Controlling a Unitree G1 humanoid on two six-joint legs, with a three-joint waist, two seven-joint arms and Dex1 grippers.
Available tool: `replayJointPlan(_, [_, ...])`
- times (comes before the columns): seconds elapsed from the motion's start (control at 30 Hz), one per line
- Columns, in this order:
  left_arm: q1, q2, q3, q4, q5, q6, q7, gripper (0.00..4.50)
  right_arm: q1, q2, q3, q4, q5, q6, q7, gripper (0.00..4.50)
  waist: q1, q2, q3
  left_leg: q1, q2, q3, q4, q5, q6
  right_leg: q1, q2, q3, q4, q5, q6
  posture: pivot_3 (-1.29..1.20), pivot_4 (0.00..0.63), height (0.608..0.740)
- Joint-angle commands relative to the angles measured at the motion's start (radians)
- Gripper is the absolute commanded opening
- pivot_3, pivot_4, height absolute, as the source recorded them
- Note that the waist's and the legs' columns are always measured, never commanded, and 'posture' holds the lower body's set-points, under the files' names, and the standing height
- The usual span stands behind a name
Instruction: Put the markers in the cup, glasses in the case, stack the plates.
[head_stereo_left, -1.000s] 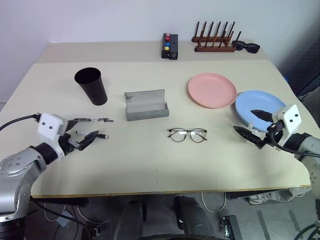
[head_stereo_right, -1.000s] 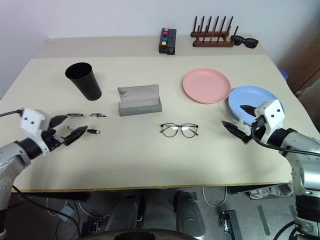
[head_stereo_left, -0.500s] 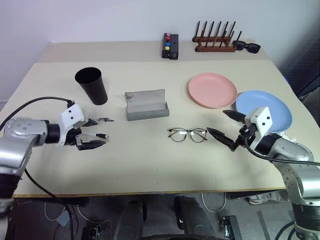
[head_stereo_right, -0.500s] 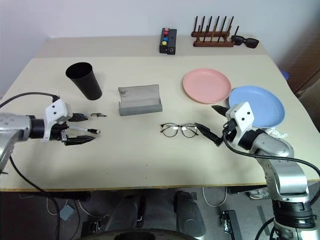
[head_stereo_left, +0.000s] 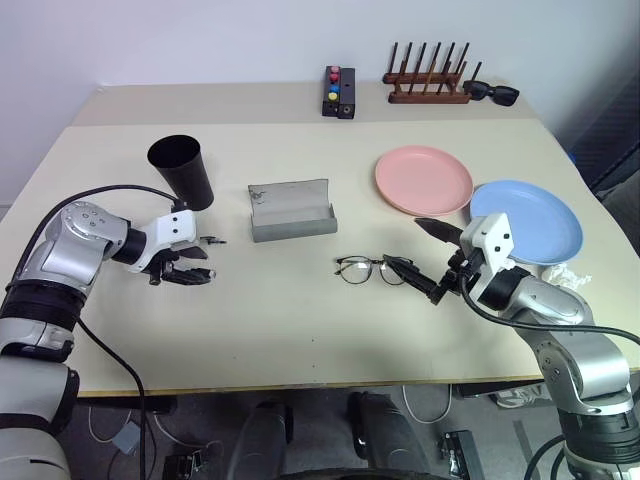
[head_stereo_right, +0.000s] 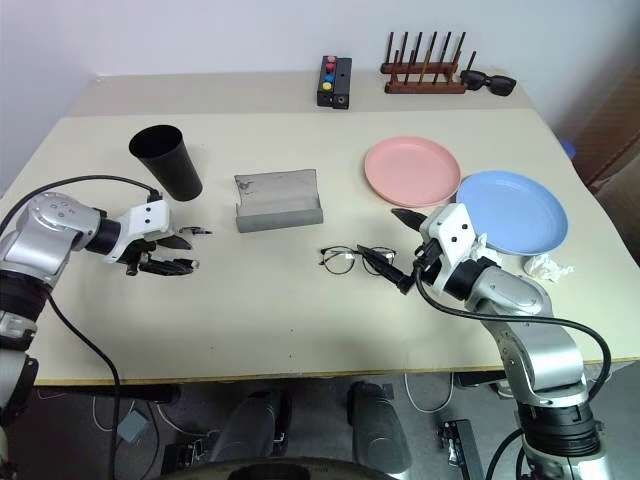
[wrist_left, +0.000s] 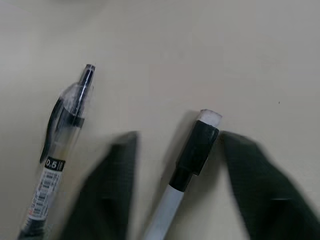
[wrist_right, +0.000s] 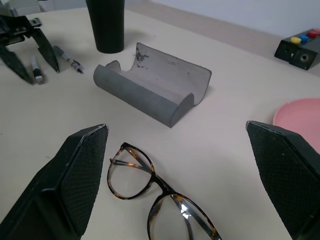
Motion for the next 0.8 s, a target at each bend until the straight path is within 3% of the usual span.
replayJointPlan(0.03, [0.026,-0.007,0.006,0.014,0.022,-0.013,0.007,0.55,-0.006,0.001,-0.010,-0.035,0.011,-0.014,-0.002,4.50,0.000,0.000,0.000,0.000,0.000,0.000,0.000,0.000,0.000,0.000,0.000,0.000,0.000,0.000,0.000,0.00,0.150,0.735])
replayJointPlan(0.07, [0.036,-0.004,0.012,0.005,0.019,-0.013,0.007,0.07,-0.011,0.000,-0.009,-0.032,0.010,-0.014,-0.001,4.50,0.000,0.000,0.000,0.000,0.000,0.000,0.000,0.000,0.000,0.000,0.000,0.000,0.000,0.000,0.000,0.00,0.150,0.735])
replayJointPlan(0.1, [0.046,0.000,0.018,-0.006,0.017,-0.014,0.006,0.02,-0.017,-0.001,-0.007,-0.029,0.010,-0.014,0.000,4.50,0.000,0.000,0.000,0.000,0.000,0.000,0.000,0.000,0.000,0.000,0.000,0.000,0.001,0.000,0.001,0.00,0.150,0.735])
replayJointPlan(0.3, [0.121,0.025,0.120,-0.142,-0.068,0.065,-0.007,0.02,-0.048,-0.010,-0.001,-0.012,0.010,-0.010,0.016,4.50,-0.004,0.000,0.000,0.001,0.001,0.000,0.000,0.000,0.000,0.000,0.000,0.000,0.001,0.000,0.001,0.00,0.150,0.735])
replayJointPlan(0.5, [0.161,-0.002,0.366,-0.420,-0.372,0.361,0.046,0.02,-0.081,-0.035,0.002,-0.014,0.024,0.007,0.052,4.50,0.002,-0.002,0.001,-0.001,0.001,-0.001,0.001,0.000,0.000,0.000,0.000,-0.001,0.001,0.001,0.001,0.00,0.150,0.735])
replayJointPlan(0.63, [0.061,-0.136,0.507,-0.475,-0.445,0.394,0.314,0.02,-0.120,-0.036,0.028,-0.045,0.057,0.040,0.075,4.50,0.007,-0.002,0.001,-0.001,0.001,-0.003,0.003,0.000,0.000,0.001,-0.002,-0.002,0.001,0.001,0.001,0.00,0.150,0.735])
replayJointPlan(0.8, [-0.081,-0.289,0.589,-0.393,-0.373,0.287,0.687,0.02,-0.204,0.051,0.091,-0.102,0.107,0.090,0.008,4.50,-0.004,-0.002,0.001,0.000,0.000,-0.003,0.003,0.000,0.000,0.001,-0.001,-0.002,0.001,0.002,0.003,0.00,0.150,0.735])
